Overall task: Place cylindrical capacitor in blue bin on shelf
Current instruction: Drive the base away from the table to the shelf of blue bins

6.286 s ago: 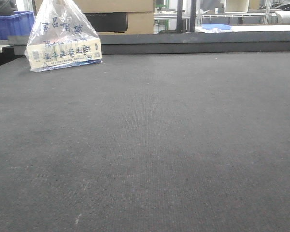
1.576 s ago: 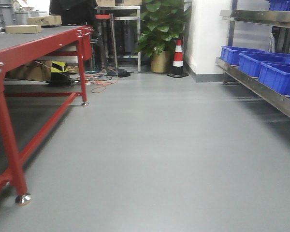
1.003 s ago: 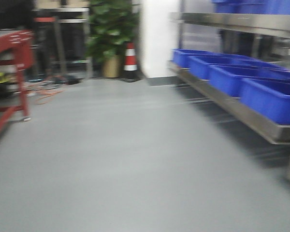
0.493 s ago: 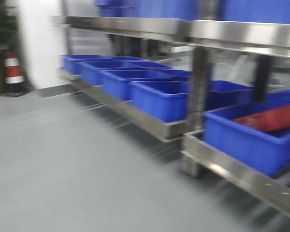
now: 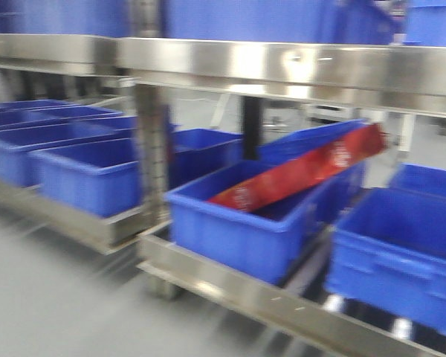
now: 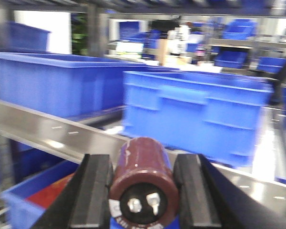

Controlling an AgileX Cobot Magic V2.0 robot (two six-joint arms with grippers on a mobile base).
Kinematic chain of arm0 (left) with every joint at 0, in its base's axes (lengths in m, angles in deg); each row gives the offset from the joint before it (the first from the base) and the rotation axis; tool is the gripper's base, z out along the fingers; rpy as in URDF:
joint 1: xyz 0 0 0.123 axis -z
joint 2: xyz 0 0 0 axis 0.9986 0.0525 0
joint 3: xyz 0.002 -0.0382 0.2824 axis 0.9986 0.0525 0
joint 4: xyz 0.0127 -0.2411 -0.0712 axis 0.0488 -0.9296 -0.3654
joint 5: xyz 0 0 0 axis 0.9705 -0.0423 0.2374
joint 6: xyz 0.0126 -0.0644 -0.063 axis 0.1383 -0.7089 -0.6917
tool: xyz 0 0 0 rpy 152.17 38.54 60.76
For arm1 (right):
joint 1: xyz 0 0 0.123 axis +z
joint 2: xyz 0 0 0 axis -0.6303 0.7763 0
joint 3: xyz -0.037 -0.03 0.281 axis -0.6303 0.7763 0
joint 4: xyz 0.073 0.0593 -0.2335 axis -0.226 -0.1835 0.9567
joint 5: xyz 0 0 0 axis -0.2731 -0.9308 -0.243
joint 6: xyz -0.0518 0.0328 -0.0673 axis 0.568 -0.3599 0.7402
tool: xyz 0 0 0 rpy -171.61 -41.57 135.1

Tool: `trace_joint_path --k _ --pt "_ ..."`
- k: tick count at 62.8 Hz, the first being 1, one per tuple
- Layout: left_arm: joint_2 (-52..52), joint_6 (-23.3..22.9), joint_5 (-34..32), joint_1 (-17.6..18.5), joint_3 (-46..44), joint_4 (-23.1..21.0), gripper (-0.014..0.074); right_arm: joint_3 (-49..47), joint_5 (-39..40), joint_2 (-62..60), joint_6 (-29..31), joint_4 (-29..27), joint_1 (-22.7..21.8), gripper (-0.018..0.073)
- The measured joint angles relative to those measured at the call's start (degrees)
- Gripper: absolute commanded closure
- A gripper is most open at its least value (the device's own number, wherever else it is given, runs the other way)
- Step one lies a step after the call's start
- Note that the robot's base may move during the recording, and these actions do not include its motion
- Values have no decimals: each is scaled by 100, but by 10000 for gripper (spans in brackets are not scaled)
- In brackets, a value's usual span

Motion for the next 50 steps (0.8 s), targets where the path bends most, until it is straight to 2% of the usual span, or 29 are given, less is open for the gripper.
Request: trace_joint_path --k 50 --pt "0 0 0 0 0 0 708 0 0 0 0 0 0 722"
